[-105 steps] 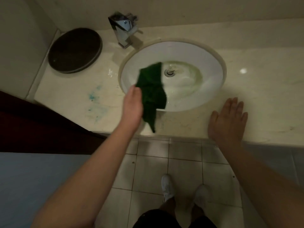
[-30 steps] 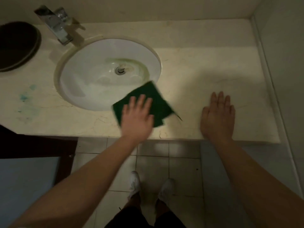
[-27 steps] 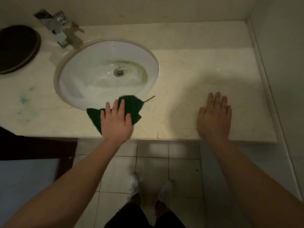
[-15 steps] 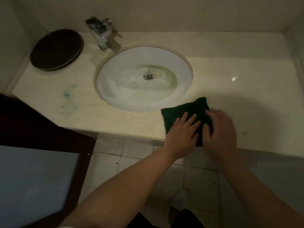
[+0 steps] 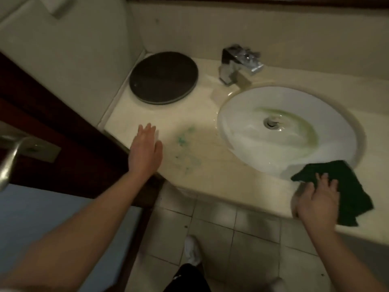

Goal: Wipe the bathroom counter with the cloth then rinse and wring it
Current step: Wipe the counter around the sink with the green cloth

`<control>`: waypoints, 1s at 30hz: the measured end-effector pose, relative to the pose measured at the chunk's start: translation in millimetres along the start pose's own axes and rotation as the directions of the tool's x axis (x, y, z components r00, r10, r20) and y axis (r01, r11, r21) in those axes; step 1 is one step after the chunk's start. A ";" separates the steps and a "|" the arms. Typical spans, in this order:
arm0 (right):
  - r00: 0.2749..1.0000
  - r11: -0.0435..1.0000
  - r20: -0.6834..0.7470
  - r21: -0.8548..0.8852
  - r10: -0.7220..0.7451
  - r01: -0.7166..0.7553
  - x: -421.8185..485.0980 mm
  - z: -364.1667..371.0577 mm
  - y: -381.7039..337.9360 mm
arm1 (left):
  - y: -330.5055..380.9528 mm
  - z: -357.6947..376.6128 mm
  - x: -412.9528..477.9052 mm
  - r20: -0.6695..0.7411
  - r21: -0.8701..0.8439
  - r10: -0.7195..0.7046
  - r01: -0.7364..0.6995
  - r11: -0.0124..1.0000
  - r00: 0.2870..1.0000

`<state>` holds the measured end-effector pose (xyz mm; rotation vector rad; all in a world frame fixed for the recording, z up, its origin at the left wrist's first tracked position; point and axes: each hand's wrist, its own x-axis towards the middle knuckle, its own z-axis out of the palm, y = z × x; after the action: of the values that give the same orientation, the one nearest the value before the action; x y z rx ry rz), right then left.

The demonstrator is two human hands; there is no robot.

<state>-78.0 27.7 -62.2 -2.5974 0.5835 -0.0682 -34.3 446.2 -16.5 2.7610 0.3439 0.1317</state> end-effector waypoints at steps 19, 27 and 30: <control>0.522 0.804 0.622 0.354 -0.584 0.477 21.1 96.3 -294.5 | -42.2 45.3 72.7 0.184 0.228 0.007 -0.050 0.972 0.983; 0.774 0.789 0.427 -0.193 -0.468 0.583 22.7 150.0 -314.7 | -41.8 45.8 74.7 0.177 0.231 0.005 -0.046 0.972 0.984; 0.837 0.821 0.362 -0.253 -0.411 0.512 9.3 165.5 -321.2 | -42.1 46.1 75.3 0.177 0.223 0.006 -0.046 0.974 0.984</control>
<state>80.7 352.4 -61.7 -2.9511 -0.1844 0.2820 35.4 488.1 -70.9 2.9748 0.2912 -0.1542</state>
